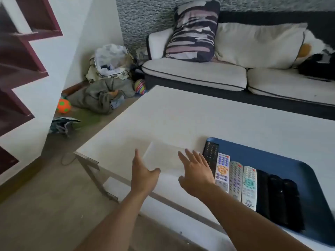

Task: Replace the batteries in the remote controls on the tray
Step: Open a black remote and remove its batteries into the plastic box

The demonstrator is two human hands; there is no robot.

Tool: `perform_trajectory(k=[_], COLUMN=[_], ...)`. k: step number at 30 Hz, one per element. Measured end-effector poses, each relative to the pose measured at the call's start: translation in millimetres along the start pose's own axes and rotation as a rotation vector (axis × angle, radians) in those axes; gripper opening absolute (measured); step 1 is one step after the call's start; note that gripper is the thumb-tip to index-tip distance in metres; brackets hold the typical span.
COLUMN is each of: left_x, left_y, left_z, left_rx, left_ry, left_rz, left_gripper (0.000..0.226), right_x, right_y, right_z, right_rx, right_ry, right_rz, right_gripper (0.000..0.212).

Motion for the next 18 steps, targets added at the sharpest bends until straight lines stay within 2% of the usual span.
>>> perform_trajectory(k=[4,13,16,18], left_x=[8,13,13,8], left_y=[9,14,14,15], left_z=[-15,-7,-4,-2], left_rx=[0.105,-0.015,-0.007,0.028], left_ry=[-0.042,-0.017,-0.025,-0.050], left_rz=[0.045,-0.020,-0.019,0.022], left_gripper=[0.118,0.120,0.117,0.115], right_x=[3,8,2,-5], right_y=[-4,-13,-26,-35], right_z=[-16,-25,-22,-17], right_rx=[-0.019,0.044,0.087,0.051], right_ry=[0.024,0.024,-0.018,-0.027], right_rz=[0.074,0.118,0.015,-0.173], right_gripper=[0.071,0.054,0.064,0.070])
Point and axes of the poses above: each hand's wrist, its own z-axis away from the middle knuckle, its own y-axis out of the palm, x = y × z, the point moved 3 cm from there along -z, towards the middle knuckle, and after that the axes turned 8 degrees about x, right-handed, at the moved point
